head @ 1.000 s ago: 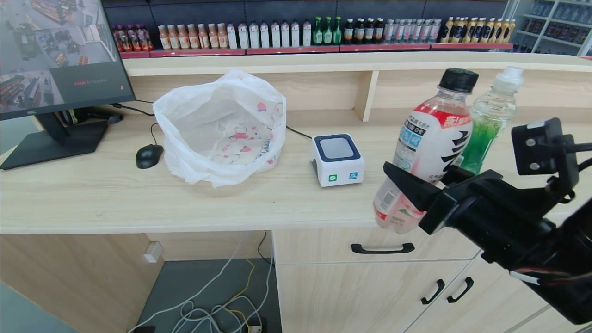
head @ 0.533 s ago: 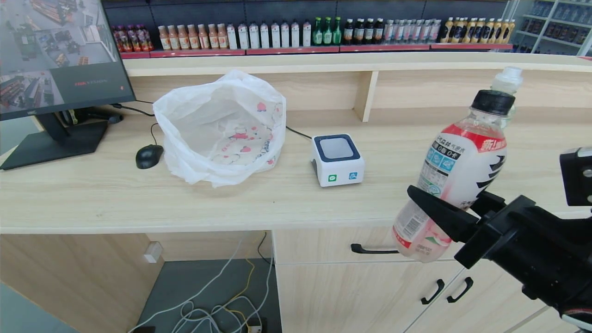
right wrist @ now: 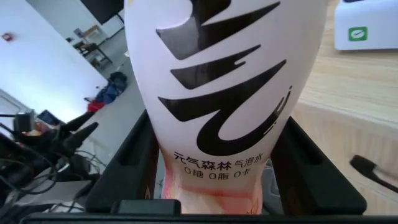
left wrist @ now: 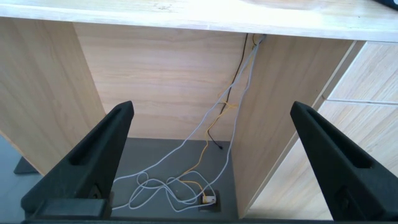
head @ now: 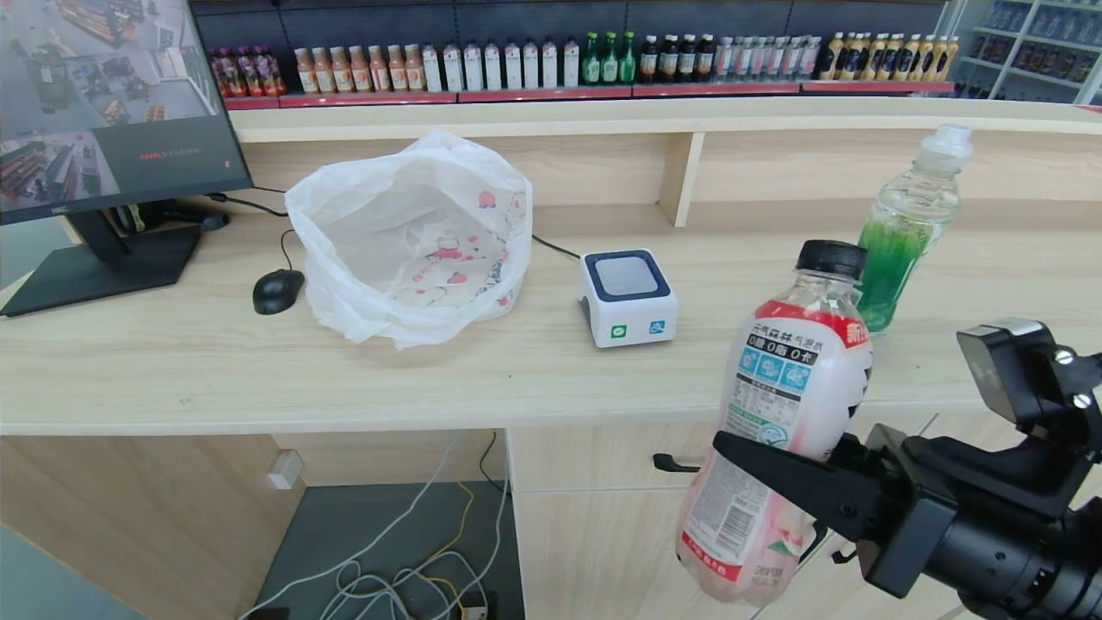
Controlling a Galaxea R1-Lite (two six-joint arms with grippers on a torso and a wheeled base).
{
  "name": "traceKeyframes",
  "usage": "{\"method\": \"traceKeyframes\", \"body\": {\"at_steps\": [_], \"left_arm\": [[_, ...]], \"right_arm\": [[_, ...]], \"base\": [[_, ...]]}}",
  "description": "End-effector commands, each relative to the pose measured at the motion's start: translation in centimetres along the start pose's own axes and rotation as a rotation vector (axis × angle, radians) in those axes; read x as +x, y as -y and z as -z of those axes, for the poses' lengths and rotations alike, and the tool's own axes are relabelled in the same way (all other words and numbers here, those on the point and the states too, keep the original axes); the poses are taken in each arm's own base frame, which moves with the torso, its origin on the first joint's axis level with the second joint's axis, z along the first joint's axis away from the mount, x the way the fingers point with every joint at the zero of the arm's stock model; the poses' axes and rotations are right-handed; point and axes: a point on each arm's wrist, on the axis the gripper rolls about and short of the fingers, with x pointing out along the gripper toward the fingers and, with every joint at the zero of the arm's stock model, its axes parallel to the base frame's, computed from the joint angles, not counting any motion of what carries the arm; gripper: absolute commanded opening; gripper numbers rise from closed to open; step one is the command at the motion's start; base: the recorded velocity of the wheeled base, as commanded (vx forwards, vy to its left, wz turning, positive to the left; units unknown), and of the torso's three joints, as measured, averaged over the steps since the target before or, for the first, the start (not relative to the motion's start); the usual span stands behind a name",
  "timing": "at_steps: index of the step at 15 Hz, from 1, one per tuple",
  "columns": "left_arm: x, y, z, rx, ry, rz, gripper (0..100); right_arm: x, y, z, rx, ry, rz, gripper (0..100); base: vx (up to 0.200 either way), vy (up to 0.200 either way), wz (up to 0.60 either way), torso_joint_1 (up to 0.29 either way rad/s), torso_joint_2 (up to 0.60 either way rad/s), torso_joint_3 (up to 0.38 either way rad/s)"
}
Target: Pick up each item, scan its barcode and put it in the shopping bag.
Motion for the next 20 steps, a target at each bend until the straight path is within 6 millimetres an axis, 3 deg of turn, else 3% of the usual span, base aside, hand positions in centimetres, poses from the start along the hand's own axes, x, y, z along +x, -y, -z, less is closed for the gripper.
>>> {"method": "traceKeyframes", "body": {"at_steps": [1, 10, 13, 20], "left_arm": [[0.0, 0.0, 0.0, 0.000, 0.000, 0.000, 100], [0.0, 0.0, 0.0, 0.000, 0.000, 0.000, 100], [0.0, 0.0, 0.0, 0.000, 0.000, 0.000, 100], [0.0, 0.0, 0.0, 0.000, 0.000, 0.000, 100]], "right_arm": [[0.8, 0.2, 0.4, 0.050, -0.025, -0.030, 0], [3.3, 0.7, 0.9, 0.249, -0.027, -0.263, 0], [4.6, 0.1, -0.9, 0.301, -0.012, -0.385, 0], [6.4, -0.9, -3.7, 0.347, 0.058, -0.473, 0]], "base": [[0.000, 0.000, 0.00, 0.000, 0.00, 0.000], [0.000, 0.000, 0.00, 0.000, 0.00, 0.000], [0.000, 0.000, 0.00, 0.000, 0.00, 0.000], [0.000, 0.000, 0.00, 0.000, 0.00, 0.000]]}}
